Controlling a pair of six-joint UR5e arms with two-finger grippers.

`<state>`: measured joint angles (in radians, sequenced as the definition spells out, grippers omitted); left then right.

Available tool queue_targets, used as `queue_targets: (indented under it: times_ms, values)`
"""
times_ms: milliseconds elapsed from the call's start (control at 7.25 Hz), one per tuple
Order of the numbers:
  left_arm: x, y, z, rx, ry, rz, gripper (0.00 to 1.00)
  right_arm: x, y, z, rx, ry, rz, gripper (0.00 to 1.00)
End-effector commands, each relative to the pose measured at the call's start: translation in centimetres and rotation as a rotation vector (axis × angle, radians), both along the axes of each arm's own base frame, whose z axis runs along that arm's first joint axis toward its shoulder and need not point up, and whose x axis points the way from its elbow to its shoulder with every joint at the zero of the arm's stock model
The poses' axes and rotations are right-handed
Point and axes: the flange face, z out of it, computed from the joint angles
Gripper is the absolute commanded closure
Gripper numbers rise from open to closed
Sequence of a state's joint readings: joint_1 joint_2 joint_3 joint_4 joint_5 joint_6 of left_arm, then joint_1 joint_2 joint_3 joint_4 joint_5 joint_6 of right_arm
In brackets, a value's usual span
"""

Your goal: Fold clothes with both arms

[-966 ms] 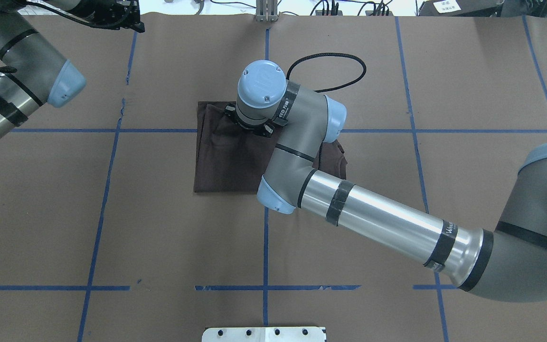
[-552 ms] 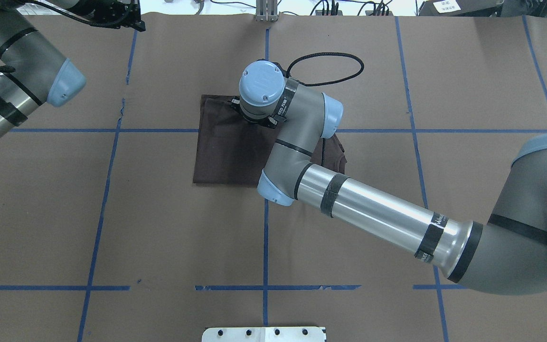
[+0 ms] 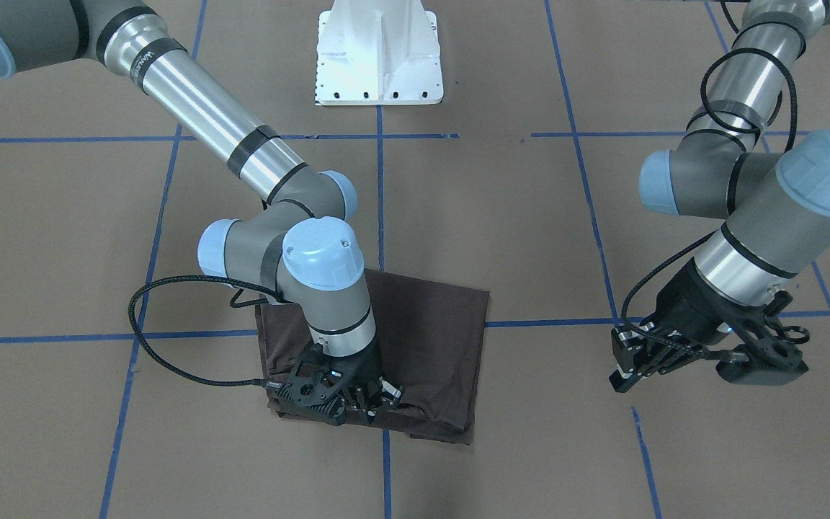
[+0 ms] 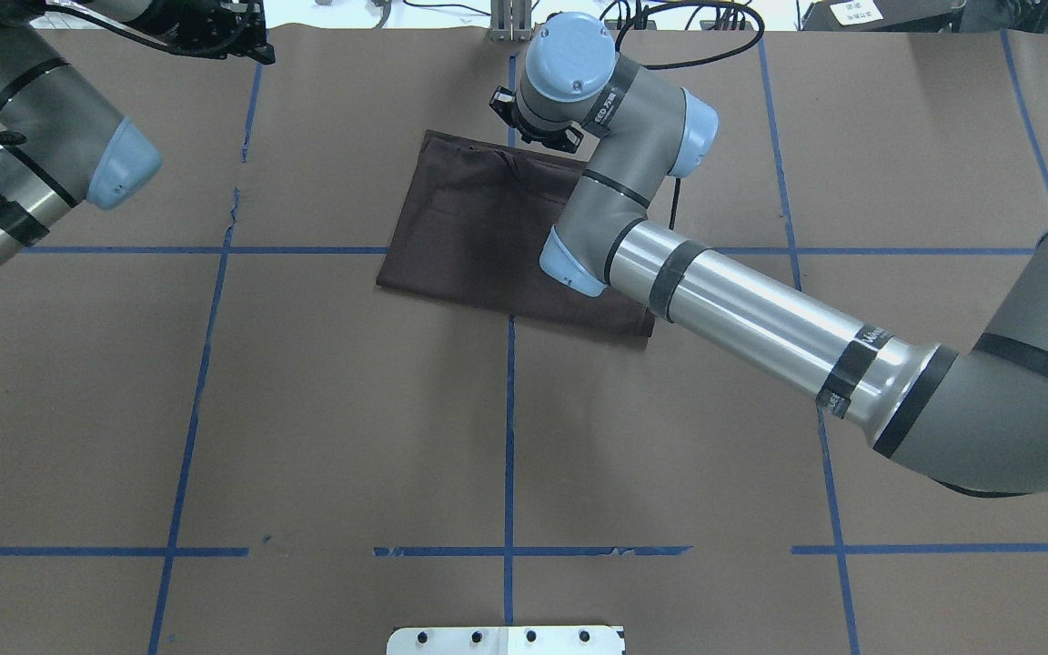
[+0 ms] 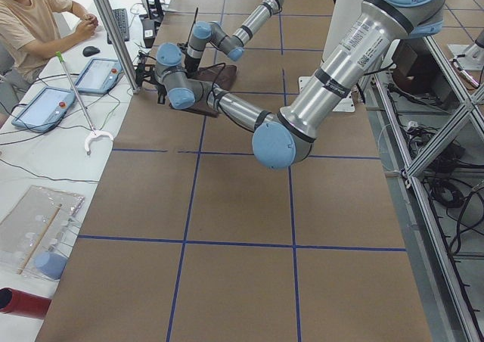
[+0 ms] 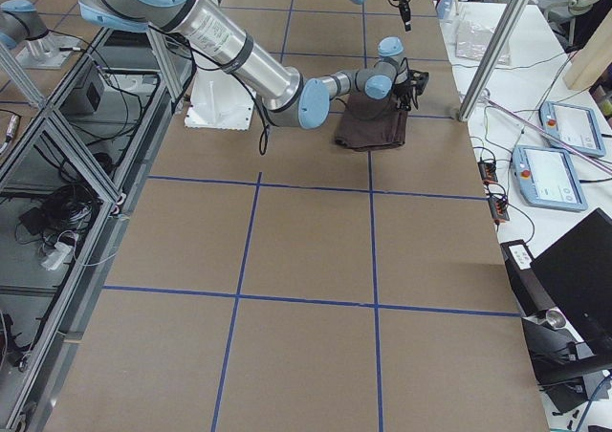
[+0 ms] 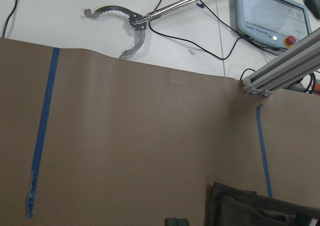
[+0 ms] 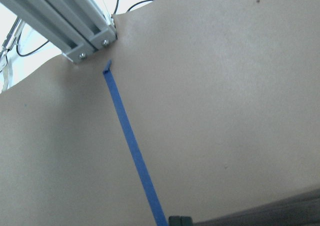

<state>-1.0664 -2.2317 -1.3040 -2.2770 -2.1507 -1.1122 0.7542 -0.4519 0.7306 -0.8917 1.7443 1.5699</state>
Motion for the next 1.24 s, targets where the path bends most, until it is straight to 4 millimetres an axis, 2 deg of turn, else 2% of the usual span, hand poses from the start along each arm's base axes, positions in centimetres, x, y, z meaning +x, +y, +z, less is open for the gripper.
queue_targets:
  times_ms: [0,138,276,414,552,690,828,966,1104]
  values:
    - [-0.3,0.5,0.5,-0.002,0.000,0.002,1.00,6.1,-3.6,1.8,-0.020,-0.002,-0.042,1.00]
    - [-0.4,0.8,0.7,-0.001,0.001,0.003,1.00,9.8,-2.8,5.9,0.020,0.013,-0.078,1.00]
    - [-1.2,1.8,2.1,0.004,-0.007,0.005,1.00,14.7,-3.2,9.2,0.015,0.019,-0.147,1.00]
    - [-2.6,3.7,5.0,0.001,-0.025,0.010,1.00,21.2,-3.5,12.4,0.014,0.045,-0.199,1.00]
    - [-5.5,3.5,7.9,0.065,-0.095,0.024,1.00,27.5,-3.2,16.2,0.074,0.101,-0.266,1.00]
    - [-9.6,3.8,12.3,0.121,-0.181,0.040,1.00,35.0,-4.1,20.2,0.091,0.126,-0.310,0.96]
    - [-14.3,4.2,15.7,0.170,-0.239,0.063,1.00,42.7,-3.4,25.3,0.126,0.150,-0.346,0.79]
    - [-20.7,4.7,18.6,0.189,-0.260,0.067,1.00,49.8,-1.9,29.7,0.178,0.179,-0.381,0.76]
    - [-27.2,4.7,19.1,0.175,-0.297,0.041,0.96,54.7,-1.1,31.2,0.193,0.160,-0.397,0.65]
